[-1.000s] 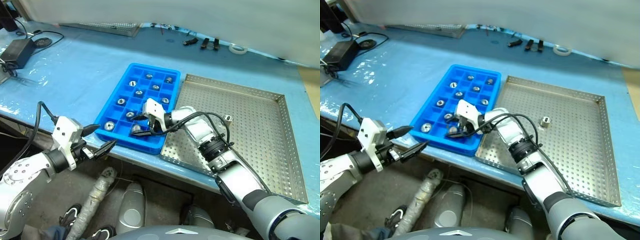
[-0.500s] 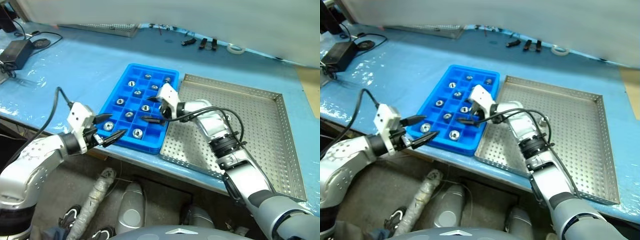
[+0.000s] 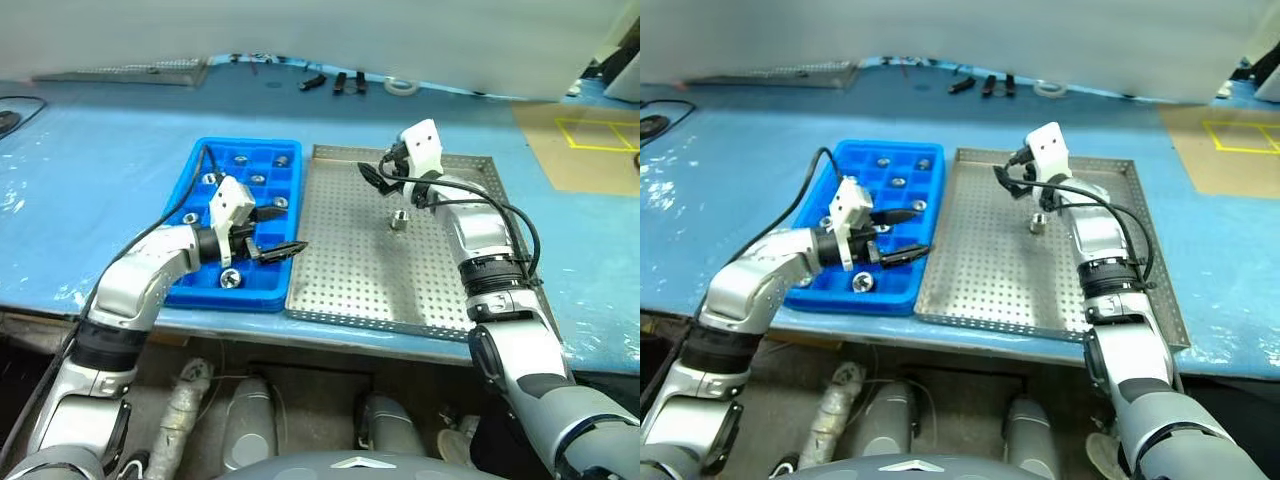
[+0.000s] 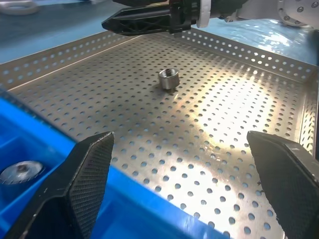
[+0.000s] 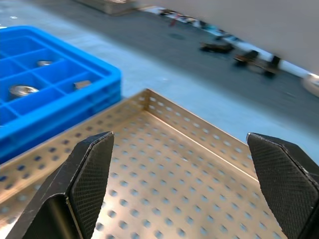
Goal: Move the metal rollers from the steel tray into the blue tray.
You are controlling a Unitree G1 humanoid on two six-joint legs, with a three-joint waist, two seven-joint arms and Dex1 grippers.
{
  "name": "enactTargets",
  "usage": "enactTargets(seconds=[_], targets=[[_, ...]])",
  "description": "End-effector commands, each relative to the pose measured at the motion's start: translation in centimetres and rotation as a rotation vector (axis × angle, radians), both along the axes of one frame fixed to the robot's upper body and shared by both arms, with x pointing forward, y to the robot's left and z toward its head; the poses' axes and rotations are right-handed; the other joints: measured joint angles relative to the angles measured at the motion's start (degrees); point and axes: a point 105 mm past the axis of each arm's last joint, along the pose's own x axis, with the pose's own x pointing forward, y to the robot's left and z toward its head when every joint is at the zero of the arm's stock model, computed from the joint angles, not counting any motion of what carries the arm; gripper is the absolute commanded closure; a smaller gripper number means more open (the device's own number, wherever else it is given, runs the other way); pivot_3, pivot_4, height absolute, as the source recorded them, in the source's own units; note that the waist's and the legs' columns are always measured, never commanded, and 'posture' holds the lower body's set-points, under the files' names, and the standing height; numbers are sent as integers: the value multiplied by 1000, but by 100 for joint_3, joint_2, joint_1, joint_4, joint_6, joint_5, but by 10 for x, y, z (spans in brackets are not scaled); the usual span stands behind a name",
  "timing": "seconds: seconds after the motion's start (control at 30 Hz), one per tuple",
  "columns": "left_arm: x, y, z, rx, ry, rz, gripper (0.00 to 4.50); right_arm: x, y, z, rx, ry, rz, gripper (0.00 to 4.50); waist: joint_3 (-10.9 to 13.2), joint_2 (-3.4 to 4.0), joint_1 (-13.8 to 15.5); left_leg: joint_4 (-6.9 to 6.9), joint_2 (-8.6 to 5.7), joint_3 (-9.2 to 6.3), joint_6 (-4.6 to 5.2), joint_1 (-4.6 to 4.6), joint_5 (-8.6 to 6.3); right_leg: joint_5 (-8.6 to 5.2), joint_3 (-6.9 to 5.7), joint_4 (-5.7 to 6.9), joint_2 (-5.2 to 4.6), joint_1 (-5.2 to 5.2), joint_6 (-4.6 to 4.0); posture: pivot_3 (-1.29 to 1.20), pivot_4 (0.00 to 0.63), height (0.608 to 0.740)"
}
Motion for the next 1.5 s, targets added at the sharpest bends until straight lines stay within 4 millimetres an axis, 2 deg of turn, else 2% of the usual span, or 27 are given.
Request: enactTargets(seconds=[0.03, 0.1, 0.17, 0.3, 0.5, 0.83, 1.0, 1.03, 1.1, 1.27, 1.3, 1.5], targets=[[0, -5, 5, 11, -36, -42, 0, -2, -3, 4, 73, 2, -71, 13, 0, 0, -73, 0, 0, 1, 1, 1, 0, 0, 2, 0, 1, 0, 0, -17, 150, 740], [0, -6, 4, 9, -34, -50, 0, -5, -1, -6, 88, 30, -92, 13, 0, 0, -105, 0, 0, 2, 2, 1, -1, -1, 2, 0, 0, 0, -1, -31, 150, 740], [0, -8, 4, 8, -30, -58, 0, -6, -1, -25, 127, 97, -130, 13, 0, 0, -113, 0, 0, 2, 3, 0, -2, -1, 0, 0, 0, 0, -3, -35, 150, 740], [-1, -8, 4, 10, -27, -66, 0, -7, -13, -53, 172, 186, -243, 13, 0, 0, -117, 4, -5, 6, 4, -1, -2, -1, 0, 1, -2, 2, -3, -32, 150, 740], [-3, -4, 2, 19, -19, -61, 0, -7, -27, -61, 133, 178, -314, 13, 0, 0, -115, 10, -6, 7, 4, 1, -2, 0, 0, 5, -5, 5, -3, -25, 150, 740], [-5, -1, 1, 18, -16, -44, 0, -11, -22, -86, 95, 246, -285, 13, 0, 0, -120, 9, -5, 7, 5, 1, -2, -1, 0, 4, -4, 4, -3, -6, 150, 740], [-4, 2, 0, 22, -15, -38, 0, -13, -24, -90, 114, 261, -303, 13, 0, 0, -113, 9, -5, 7, 5, 1, -2, -1, 0, 5, -4, 5, -3, -3, 150, 740], [-5, 2, 0, 23, -14, -38, 0, -12, -26, -90, 119, 259, -309, 377, 0, 0, -112, 9, -6, 7, 5, 1, -2, -1, 0, 5, -4, 5, -3, -3, 150, 740], [-5, 1, 0, 22, -12, -38, 0, -12, -28, -87, 124, 253, -311, 826, 0, 0, -112, 9, -5, 7, 5, 1, -2, -1, 0, 5, -5, 5, -3, -4, 150, 740], [-6, 1, 0, 23, -9, -39, 0, -11, -25, -76, 131, 223, -290, 2646, 0, 0, -116, 9, -5, 7, 5, 1, -2, -1, 0, 5, -4, 4, -3, -5, 150, 740], [-6, 1, 0, 24, -9, -39, 0, -11, -23, -73, 134, 217, -280, 2836, 0, 0, -117, 9, -5, 7, 5, 1, -3, -1, 0, 5, -4, 4, -3, -5, 150, 740], [-10, 5, 2, 13, 1, -38, 0, -14, 0, -51, 137, 168, -167, 2810, 0, 1, -110, 8, -5, 7, 5, 1, -3, -1, 0, 4, -4, 4, -3, 20, 150, 740]])
